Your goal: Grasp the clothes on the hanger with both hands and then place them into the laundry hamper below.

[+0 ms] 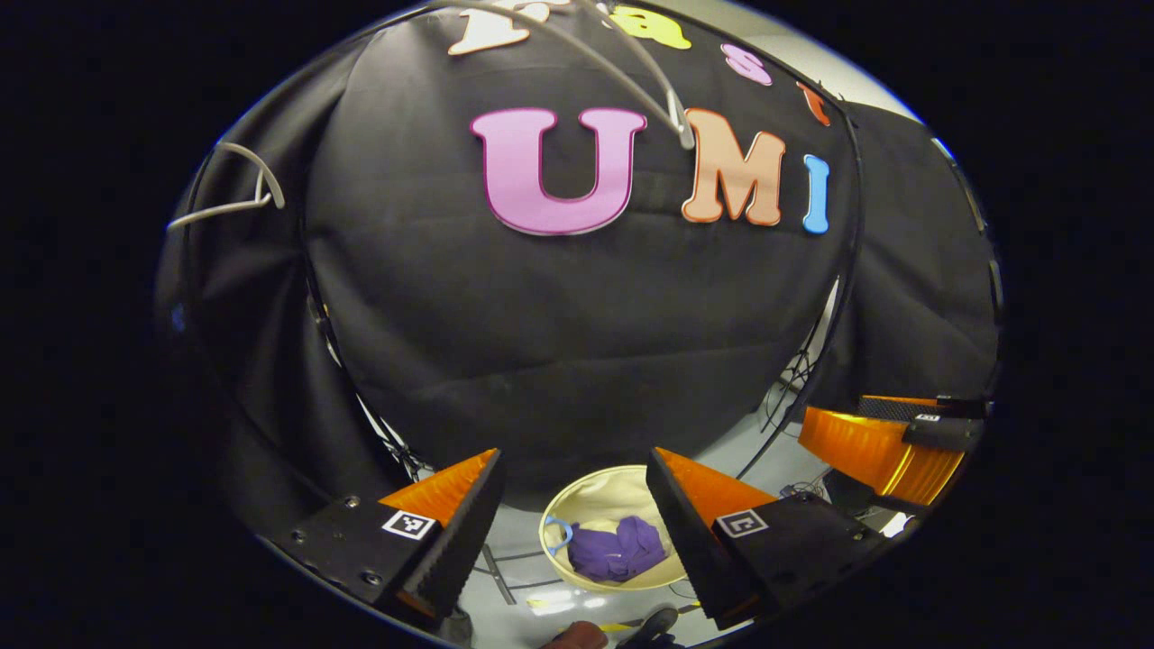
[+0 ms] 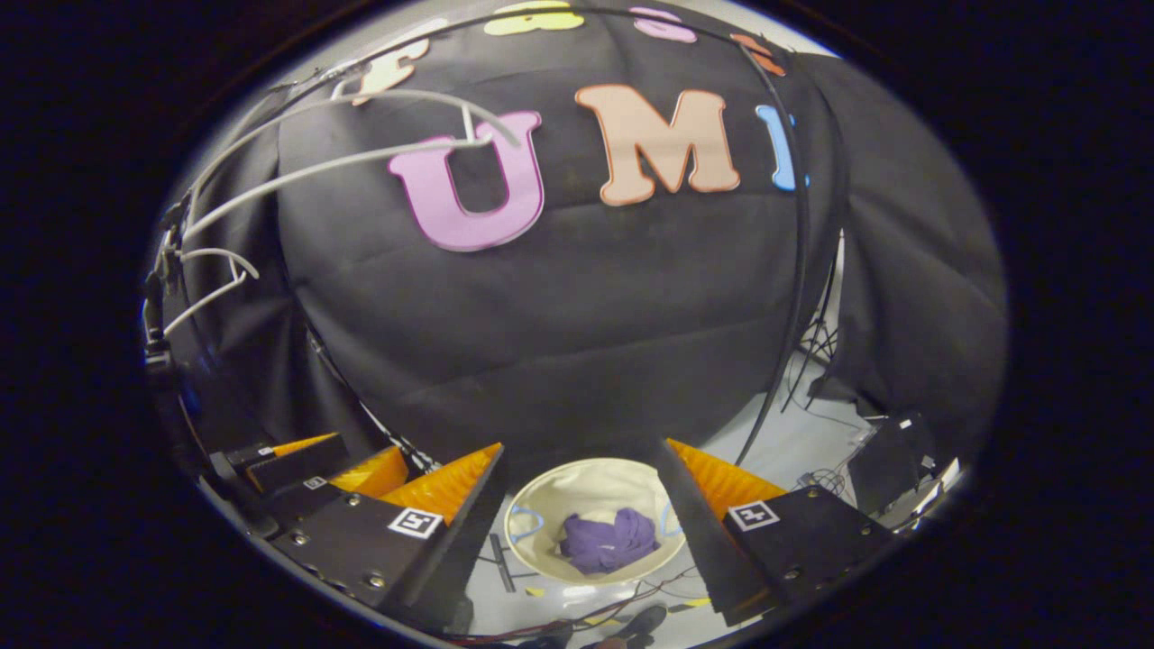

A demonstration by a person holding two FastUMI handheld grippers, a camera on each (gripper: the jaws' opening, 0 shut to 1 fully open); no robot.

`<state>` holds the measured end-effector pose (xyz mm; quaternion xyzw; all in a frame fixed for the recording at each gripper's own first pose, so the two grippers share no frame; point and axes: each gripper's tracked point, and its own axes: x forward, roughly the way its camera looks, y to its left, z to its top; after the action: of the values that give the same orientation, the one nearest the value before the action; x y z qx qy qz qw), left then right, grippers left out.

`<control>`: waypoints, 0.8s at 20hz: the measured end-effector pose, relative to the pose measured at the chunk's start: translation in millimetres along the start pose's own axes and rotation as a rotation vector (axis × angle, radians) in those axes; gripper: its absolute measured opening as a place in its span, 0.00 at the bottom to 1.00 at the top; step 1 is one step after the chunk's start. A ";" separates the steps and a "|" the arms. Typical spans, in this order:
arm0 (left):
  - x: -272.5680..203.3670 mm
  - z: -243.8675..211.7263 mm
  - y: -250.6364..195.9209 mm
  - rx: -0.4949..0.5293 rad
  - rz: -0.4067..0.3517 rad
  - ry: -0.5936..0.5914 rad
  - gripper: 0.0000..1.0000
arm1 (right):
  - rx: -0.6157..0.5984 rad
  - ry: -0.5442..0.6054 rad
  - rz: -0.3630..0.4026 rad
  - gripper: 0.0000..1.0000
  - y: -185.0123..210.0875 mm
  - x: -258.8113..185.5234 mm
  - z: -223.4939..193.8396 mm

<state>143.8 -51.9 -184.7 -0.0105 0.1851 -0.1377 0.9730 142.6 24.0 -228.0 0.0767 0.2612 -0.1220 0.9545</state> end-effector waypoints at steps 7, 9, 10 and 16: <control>-52.0 37.6 -6.6 0.003 0.005 -0.115 0.97 | -0.056 -0.155 0.041 0.99 11.1 -67.4 66.3; -75.5 52.3 -2.9 -0.010 0.023 -0.146 0.96 | -0.073 -0.201 0.069 0.99 12.0 -88.7 85.4; -86.4 56.2 -3.4 -0.016 0.035 -0.157 0.97 | -0.076 -0.220 0.088 0.99 12.2 -99.0 91.6; -163.4 80.2 -8.2 -0.029 0.100 -0.239 0.96 | -0.047 -0.313 0.183 1.00 -4.7 -167.1 114.4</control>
<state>24.7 -17.8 -51.1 -0.0318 0.0702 -0.0840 0.9935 56.9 27.7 -44.5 0.0578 0.1041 -0.0388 0.9921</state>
